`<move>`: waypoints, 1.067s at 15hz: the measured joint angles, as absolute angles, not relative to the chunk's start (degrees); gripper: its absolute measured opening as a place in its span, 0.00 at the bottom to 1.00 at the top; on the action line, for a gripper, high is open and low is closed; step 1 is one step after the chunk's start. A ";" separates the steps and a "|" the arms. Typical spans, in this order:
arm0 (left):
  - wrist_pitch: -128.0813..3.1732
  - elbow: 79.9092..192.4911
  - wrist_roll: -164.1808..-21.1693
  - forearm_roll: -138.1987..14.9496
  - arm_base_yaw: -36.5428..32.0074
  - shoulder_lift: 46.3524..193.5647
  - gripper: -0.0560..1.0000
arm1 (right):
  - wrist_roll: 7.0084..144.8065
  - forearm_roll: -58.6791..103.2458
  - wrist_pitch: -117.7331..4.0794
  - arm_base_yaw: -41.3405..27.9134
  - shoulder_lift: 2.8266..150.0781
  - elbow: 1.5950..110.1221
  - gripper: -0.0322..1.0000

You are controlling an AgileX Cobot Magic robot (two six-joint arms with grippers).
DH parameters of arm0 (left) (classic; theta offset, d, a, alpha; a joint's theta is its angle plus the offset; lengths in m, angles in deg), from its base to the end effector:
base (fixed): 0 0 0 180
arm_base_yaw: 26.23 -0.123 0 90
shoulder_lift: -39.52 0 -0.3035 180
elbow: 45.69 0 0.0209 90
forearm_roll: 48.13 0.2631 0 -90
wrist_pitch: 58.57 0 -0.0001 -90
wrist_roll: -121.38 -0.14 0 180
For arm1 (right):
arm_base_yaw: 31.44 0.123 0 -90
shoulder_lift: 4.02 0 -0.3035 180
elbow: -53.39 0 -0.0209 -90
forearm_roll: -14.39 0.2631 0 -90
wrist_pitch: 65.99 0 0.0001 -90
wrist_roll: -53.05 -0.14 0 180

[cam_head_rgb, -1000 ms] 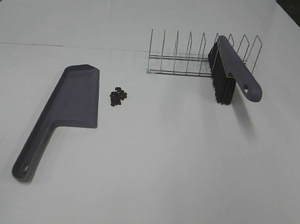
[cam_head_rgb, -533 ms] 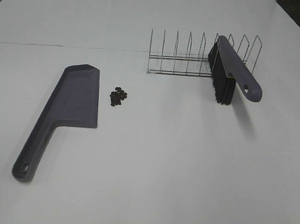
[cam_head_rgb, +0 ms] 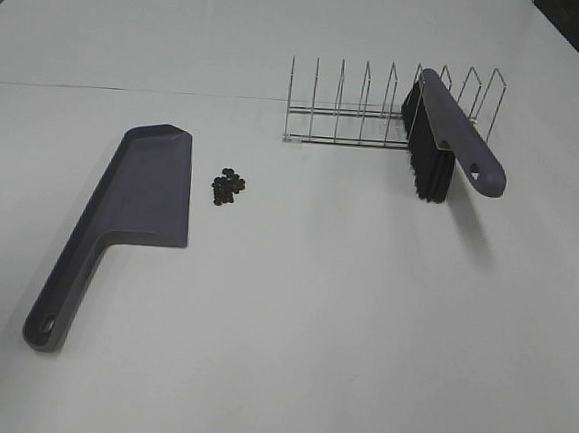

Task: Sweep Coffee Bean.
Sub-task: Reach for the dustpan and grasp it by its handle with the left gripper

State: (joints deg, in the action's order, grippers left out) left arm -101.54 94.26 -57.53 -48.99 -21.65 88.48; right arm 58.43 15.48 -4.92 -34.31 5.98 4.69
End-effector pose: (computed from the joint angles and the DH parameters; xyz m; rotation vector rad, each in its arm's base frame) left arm 0.1668 -0.0148 0.2837 0.0628 2.3035 -0.0682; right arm 0.0366 0.0005 0.2607 -0.0463 2.0904 -0.0643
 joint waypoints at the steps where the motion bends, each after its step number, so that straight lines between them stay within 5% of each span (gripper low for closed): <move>1: -101.54 96.78 -57.58 -51.05 -21.65 94.61 0.72 | 58.43 15.48 -4.92 -34.31 5.98 4.69 0.78; 10: -109.51 117.80 -60.16 -62.68 -18.32 135.52 0.72 | 58.43 15.48 -4.92 -34.31 5.98 4.69 0.78; 16: -112.03 119.58 -58.62 -62.05 -14.89 148.13 0.72 | 58.43 15.48 -4.92 -34.31 5.98 4.69 0.78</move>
